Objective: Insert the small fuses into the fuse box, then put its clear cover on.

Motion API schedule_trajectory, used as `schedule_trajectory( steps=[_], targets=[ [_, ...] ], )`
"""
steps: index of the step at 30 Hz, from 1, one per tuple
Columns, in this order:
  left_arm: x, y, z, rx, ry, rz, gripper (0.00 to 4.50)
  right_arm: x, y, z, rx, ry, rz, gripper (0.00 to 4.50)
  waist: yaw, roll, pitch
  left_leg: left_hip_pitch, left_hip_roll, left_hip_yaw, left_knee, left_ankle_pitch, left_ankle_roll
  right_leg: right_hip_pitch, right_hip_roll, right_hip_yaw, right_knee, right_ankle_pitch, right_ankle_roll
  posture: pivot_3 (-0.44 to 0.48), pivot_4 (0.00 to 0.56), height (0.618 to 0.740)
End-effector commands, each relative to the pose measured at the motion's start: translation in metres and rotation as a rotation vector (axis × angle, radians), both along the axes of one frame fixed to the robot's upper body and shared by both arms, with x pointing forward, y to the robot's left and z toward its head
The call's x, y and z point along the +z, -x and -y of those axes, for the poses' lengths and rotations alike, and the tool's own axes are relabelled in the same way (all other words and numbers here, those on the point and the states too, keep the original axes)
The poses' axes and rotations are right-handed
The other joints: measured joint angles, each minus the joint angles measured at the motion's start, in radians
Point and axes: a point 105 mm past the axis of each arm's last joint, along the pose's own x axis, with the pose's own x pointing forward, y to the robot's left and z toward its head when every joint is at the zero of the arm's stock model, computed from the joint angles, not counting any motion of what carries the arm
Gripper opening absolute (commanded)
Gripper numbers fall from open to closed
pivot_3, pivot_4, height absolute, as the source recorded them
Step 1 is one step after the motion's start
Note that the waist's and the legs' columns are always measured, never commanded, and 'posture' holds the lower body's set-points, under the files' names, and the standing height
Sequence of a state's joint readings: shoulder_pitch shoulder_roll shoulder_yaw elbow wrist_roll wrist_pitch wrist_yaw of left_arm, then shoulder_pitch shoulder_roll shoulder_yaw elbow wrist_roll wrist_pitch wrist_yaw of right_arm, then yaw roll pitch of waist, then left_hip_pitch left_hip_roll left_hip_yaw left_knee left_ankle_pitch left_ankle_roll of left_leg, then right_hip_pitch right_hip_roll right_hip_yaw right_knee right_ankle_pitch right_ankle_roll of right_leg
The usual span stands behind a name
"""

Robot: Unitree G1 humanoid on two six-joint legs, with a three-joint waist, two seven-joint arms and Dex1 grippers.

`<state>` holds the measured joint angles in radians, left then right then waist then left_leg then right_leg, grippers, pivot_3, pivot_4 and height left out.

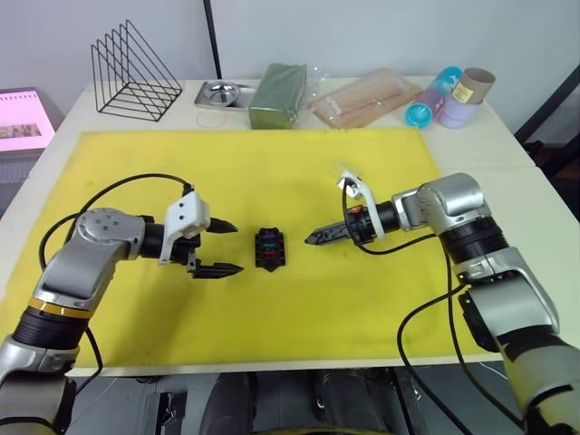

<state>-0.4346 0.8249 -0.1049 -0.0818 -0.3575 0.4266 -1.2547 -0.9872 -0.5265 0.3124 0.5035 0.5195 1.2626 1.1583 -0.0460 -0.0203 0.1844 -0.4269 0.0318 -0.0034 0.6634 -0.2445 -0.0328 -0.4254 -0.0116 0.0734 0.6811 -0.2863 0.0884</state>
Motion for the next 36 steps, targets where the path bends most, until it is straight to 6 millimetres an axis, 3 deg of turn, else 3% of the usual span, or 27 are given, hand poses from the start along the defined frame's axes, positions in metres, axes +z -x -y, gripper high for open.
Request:
schedule_trajectory(
  steps=[1,7,10,14,20,23,27,36],
  targets=[
    [0.009,0.0,0.001,-0.002,0.007,0.044,4.5,0.004,0.0,-0.01,0.032,-0.023,-0.006,3.58,0.0,0.0,0.0,0.0,0.0,0.0,0.0,0.0,0.0,0.0,0.0,0.0,0.0,0.0,0.0,0.0,0.15,0.74],
    [0.008,0.0,0.001,0.002,0.01,0.049,4.5,-0.001,-0.002,-0.011,0.025,-0.019,-0.014,3.58,0.0,0.0,0.0,0.0,0.0,0.0,0.0,0.0,0.0,0.0,0.0,0.0,0.0,0.0,0.0,0.0,0.15,0.74],
    [0.008,0.0,0.001,0.005,0.01,0.051,4.5,-0.003,-0.004,-0.009,0.019,-0.015,-0.017,3.06,0.0,0.0,0.0,0.0,0.0,0.0,0.0,0.0,0.0,0.0,0.0,0.0,0.0,0.0,0.0,0.0,0.15,0.74],
    [0.008,-0.001,0.001,0.008,0.011,0.053,4.5,-0.006,-0.006,-0.004,0.002,-0.006,-0.019,1.78,0.001,0.0,0.0,0.0,0.0,0.0,0.0,0.0,0.0,0.0,0.0,0.0,0.0,0.0,0.0,0.0,0.15,0.74],
    [0.007,-0.002,0.003,0.008,0.015,0.056,4.5,-0.006,-0.009,-0.001,-0.009,0.0,-0.015,1.78,0.001,0.0,0.0,0.0,0.0,0.0,0.0,0.0,0.0,0.0,0.0,0.0,0.0,0.0,0.0,0.0,0.15,0.74],
    [0.008,-0.003,0.003,0.009,0.018,0.059,4.5,-0.007,-0.01,-0.001,-0.01,0.003,-0.012,1.2,0.001,0.0,0.0,0.0,0.0,0.0,0.0,0.0,0.0,0.0,0.0,0.0,0.0,0.0,0.0,0.0,0.15,0.74],
    [0.008,-0.003,0.004,0.009,0.019,0.061,4.5,-0.008,-0.01,-0.001,-0.008,0.007,-0.01,0.02,0.001,0.0,0.0,0.0,0.0,0.0,0.0,0.0,0.0,0.0,0.0,0.0,0.0,0.0,0.0,0.0,0.15,0.74],
    [0.008,-0.004,0.005,0.009,0.024,0.065,4.5,-0.009,-0.009,0.001,-0.01,0.015,-0.003,0.02,0.001,0.0,0.0,0.0,0.0,0.0,0.0,0.0,0.0,0.0,0.0,0.0,0.0,0.0,0.0,0.0,0.15,0.74]
  ],
)
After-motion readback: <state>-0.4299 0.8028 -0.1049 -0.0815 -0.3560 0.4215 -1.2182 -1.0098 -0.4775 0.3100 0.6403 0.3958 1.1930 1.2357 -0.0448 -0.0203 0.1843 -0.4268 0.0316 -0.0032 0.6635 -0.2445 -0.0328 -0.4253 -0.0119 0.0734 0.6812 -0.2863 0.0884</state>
